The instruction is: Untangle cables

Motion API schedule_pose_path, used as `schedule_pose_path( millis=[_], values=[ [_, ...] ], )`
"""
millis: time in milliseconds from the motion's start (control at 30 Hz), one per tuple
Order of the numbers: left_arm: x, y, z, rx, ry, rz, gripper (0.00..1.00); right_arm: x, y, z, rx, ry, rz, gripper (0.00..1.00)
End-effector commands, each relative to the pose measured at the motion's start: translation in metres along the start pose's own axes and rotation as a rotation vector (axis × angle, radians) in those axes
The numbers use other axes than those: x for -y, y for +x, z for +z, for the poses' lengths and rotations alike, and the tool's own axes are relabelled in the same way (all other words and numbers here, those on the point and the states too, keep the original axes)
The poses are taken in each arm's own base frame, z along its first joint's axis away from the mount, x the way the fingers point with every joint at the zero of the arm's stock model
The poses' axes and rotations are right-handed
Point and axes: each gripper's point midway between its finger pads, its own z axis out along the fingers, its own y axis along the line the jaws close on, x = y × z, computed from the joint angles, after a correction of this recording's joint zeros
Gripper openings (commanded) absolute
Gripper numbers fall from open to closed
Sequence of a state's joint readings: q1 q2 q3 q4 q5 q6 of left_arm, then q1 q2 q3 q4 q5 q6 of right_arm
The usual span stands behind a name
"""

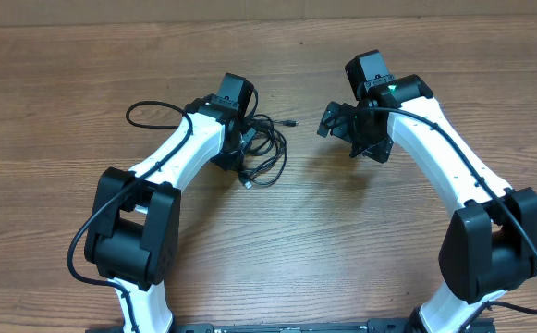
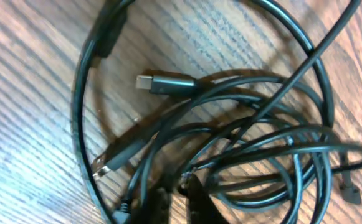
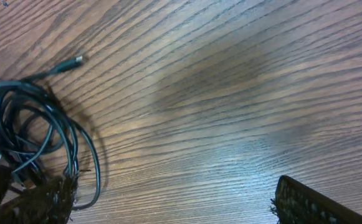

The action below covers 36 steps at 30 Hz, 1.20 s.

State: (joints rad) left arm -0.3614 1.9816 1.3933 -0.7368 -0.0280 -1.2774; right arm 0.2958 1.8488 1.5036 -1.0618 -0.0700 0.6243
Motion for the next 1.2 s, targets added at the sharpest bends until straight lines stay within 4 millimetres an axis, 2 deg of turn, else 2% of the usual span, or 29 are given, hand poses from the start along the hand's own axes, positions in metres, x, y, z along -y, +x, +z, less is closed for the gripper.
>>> schedule_pose_path(
  millis=[0,133,233,267,400,500,533,633,867,1067,1167],
  values=[
    [-0.005,0.000,0.002,0.021,-0.019,0.039,0.04,-0.005,-0.009,-0.014,0.049,-0.019,-0.007,1.00],
    [0.001,-0.002,-0.001,0.021,-0.001,0.125,0.04,-0.006,-0.011,-0.014,0.055,-0.025,-0.008,1.00],
    [0.017,-0.002,-0.011,-0.001,0.049,0.213,0.04,-0.011,-0.010,-0.014,0.049,-0.049,-0.009,1.00],
    [0.031,-0.001,-0.026,-0.017,0.094,0.264,0.04,-0.018,-0.008,-0.014,0.030,-0.087,-0.012,1.00],
    [0.054,-0.004,-0.060,-0.018,0.149,0.313,0.04,-0.029,-0.003,-0.013,0.004,-0.143,-0.020,1.00],
    [0.064,-0.008,-0.083,-0.008,0.169,0.314,0.04,-0.034,0.006,-0.008,-0.033,-0.181,-0.025,1.00],
    [0.069,-0.010,-0.096,-0.003,0.179,0.313,0.04,-0.038,0.011,-0.005,-0.053,-0.203,-0.032,1.00],
    [0.074,-0.012,-0.112,0.005,0.197,0.313,0.04,-0.048,0.019,0.001,-0.072,-0.245,-0.044,1.00],
    [0.082,-0.010,-0.136,0.009,0.261,0.316,0.04,-0.072,0.033,0.011,-0.086,-0.317,-0.046,1.00],
    [0.082,-0.008,-0.140,0.000,0.273,0.318,0.04,-0.103,0.045,0.010,-0.047,-0.368,-0.131,1.00],
    [0.083,-0.008,-0.140,-0.005,0.276,0.318,0.04,-0.108,0.047,0.012,-0.008,-0.346,-0.155,1.00]
  ],
)
